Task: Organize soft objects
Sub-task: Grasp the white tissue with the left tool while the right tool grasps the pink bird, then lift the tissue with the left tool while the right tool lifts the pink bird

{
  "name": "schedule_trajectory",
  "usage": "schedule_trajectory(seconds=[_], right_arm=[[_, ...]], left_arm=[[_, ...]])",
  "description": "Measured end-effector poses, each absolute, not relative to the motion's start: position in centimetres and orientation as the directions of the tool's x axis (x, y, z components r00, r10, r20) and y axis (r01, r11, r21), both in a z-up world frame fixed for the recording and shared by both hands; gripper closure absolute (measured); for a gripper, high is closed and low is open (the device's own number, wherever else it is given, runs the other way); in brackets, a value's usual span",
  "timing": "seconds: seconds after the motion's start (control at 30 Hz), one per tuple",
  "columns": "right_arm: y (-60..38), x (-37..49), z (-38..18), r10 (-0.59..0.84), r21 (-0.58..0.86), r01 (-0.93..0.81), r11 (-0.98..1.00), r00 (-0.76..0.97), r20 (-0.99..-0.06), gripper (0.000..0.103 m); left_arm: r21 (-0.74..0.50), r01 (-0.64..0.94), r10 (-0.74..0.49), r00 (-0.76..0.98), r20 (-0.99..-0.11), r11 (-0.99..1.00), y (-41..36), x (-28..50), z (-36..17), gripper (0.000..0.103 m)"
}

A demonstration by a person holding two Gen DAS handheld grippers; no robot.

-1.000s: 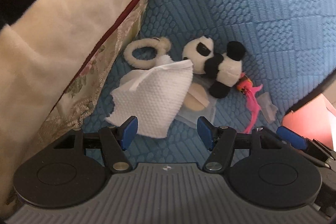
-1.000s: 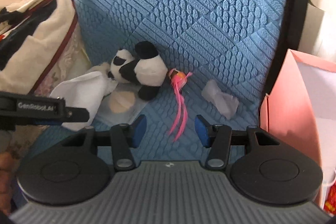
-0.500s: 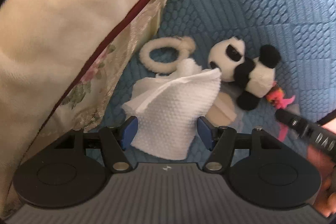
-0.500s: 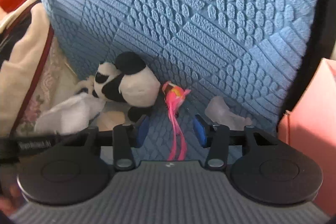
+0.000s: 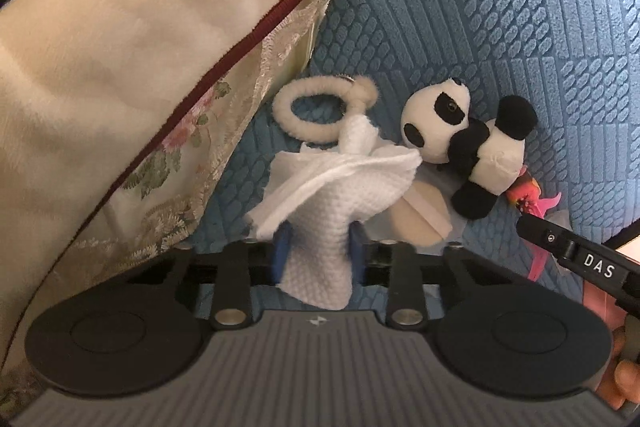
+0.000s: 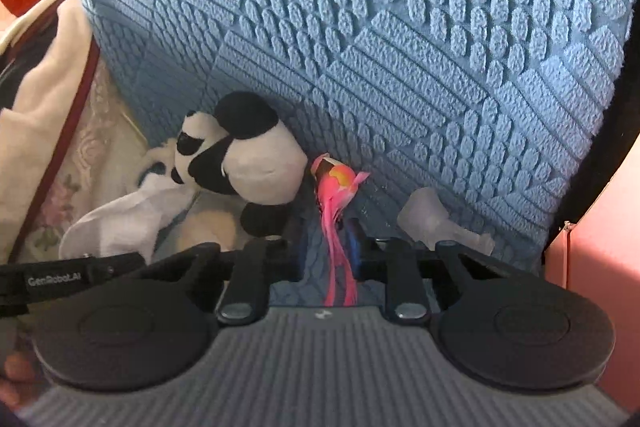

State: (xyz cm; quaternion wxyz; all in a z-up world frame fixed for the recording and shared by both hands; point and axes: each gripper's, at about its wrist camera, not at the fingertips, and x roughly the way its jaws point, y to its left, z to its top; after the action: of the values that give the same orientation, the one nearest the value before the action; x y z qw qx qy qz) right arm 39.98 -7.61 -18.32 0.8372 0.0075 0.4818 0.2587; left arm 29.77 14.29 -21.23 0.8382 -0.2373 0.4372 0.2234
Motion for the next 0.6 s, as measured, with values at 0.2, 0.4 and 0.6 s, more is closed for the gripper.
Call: schedule_trajectory(seconds=[0.2,0.4,0.6], right_arm=[[-7.8,39.7,-18.4,0.429,0.246,-0.421,0.873,0.423,-0.798,0.094],[-8.7,39.3,-18.0,0.422,0.246,-0.413,0.877,0.418,-0.804,0.099],[-9.4,38.3,-16.9,0.414,0.241,-0.400,0.885,0.436,-0.799,0.099]], left_arm=[[-0.260,-0.620,0.162,0.540,-0.826,0.740,15.1,28.8,-20.7,0.086],[-0.292,-0.613,0.130,0.549,-0.826,0.734,15.2,28.4,-20.2,0.086],[-0.298,-0.605,0.109,0.543,-0.833,0.738,14.5,27.8,-20.3,0.086]])
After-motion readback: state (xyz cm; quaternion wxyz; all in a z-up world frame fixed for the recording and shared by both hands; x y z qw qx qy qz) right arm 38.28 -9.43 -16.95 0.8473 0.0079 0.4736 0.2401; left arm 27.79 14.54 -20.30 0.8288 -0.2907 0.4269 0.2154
